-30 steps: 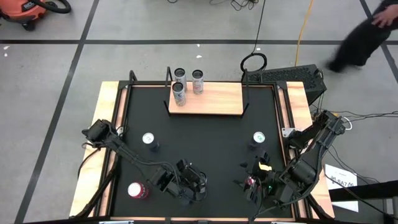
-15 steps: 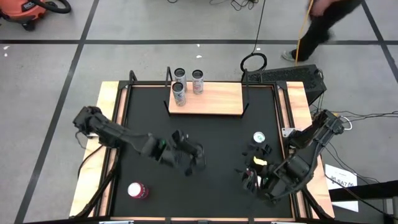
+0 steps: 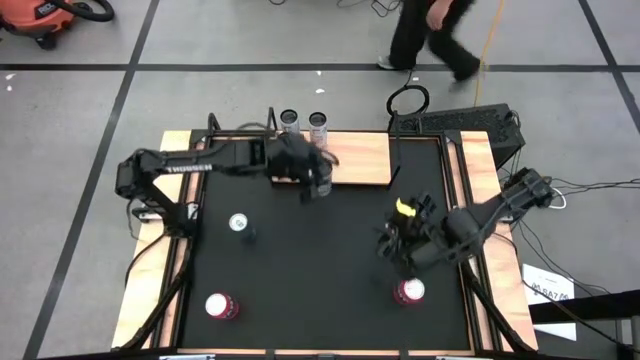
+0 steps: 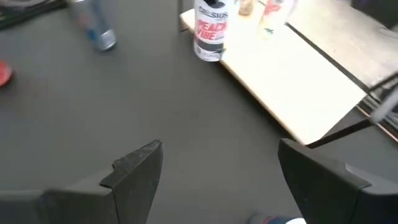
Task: Place canned beverage on shelf
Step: Put the white-pink soda can on the shelf aligned with the other white-pink soda can
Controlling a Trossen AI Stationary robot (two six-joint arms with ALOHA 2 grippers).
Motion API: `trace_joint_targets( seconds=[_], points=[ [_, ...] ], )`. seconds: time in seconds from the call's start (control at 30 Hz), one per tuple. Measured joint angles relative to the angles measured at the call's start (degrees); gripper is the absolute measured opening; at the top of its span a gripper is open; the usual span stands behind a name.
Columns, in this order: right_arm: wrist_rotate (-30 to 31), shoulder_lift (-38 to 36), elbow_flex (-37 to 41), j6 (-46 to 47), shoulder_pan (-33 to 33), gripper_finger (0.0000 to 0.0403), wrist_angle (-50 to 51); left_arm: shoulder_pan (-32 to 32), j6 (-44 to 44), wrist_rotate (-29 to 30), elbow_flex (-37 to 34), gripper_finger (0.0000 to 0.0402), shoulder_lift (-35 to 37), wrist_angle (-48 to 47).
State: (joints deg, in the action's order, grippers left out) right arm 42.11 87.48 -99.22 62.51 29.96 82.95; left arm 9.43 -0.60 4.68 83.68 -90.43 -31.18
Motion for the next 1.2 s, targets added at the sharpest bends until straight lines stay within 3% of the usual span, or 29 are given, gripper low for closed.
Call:
trace_joint_targets(
  seconds=[0.13,0.23,0.43,0.73,0.9,1.0,1.2],
  points=[
    [-0.07,-3.48,2.98,-1.01,-5.38,0.0309,-1.98,5.19,-5.23,-8.53,0.0,0.0241,0.0,1.68],
    [-1.42,-6.13,6.0,-4.51,-10.27,0.0309,-8.87,7.31,-7.86,-12.9,0.0,0.0241,0.0,1.73],
    [-11.74,-8.96,12.21,-17.29,-20.48,0.0309,-29.42,8.26,-10.61,-23.44,0.4,0.0242,0.9,1.95],
    [-26.1,-9.15,12.87,-30.0,-29.51,0.0309,-39.02,8.44,-13.7,-34.01,3.18,0.0242,3.44,2.34],
    [-41.98,-9.37,12.87,-38.37,-34.71,0.0309,-39.71,8.63,-13.7,-35.95,4.13,0.0242,5.2,3.95],
    [-48.5,-9.33,12.87,-42.94,-38.54,0.0309,-40.85,8.69,-12.86,-36.03,4.92,0.0242,5.42,3.24],
    [-61.72,-9.11,12.87,-48.79,-47.12,0.0309,-47.41,8.66,-8.46,-31.97,5.53,0.0242,5.33,3.82]
  ],
)
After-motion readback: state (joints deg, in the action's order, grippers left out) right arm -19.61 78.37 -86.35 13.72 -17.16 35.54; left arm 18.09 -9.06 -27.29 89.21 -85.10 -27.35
